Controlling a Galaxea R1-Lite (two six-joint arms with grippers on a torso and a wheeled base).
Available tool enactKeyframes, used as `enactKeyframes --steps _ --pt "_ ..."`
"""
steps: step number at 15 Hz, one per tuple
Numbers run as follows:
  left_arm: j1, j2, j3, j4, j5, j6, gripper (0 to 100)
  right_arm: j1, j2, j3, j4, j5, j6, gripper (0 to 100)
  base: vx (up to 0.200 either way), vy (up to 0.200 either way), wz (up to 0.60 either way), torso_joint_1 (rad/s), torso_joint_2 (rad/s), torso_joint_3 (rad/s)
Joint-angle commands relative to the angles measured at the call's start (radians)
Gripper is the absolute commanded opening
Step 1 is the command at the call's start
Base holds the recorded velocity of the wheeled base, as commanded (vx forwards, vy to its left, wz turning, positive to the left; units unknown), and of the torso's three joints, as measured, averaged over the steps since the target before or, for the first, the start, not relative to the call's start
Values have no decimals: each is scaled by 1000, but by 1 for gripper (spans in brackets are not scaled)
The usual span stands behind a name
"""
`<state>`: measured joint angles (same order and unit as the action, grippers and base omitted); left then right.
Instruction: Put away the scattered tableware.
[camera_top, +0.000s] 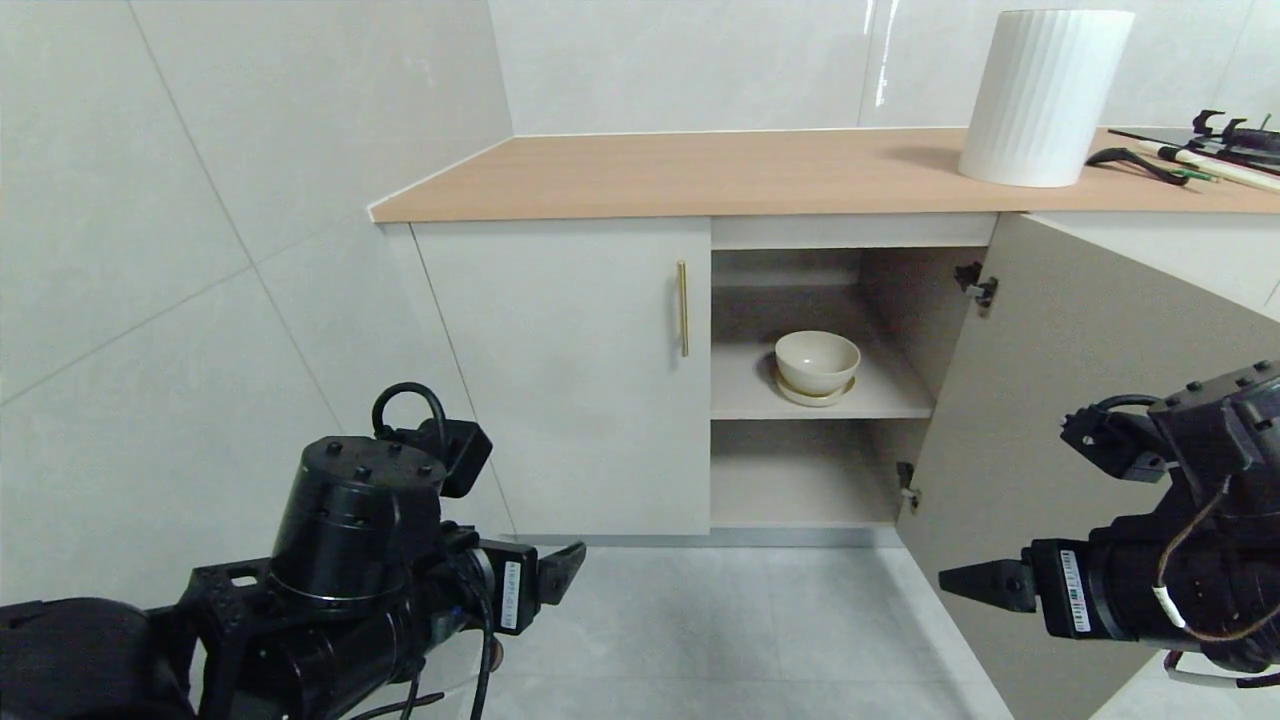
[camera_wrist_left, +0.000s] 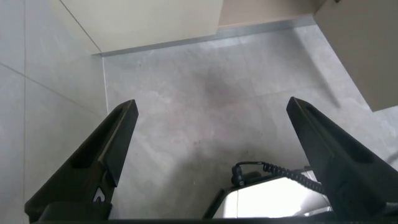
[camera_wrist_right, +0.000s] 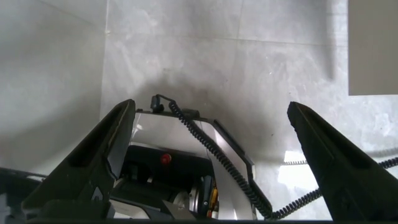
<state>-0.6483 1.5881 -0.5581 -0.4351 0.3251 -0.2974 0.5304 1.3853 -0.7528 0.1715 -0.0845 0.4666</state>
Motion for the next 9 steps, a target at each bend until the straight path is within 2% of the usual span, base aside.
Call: enactKeyframes --steps 1,9 --pt "-1 0 0 -1 3 0 100 0 4 4 0 0 0 100 0 -200 0 2 2 2" --pt "-1 4 1 -1 15 1 100 0 4 16 2 2 -3 100 0 -200 0 3 4 0"
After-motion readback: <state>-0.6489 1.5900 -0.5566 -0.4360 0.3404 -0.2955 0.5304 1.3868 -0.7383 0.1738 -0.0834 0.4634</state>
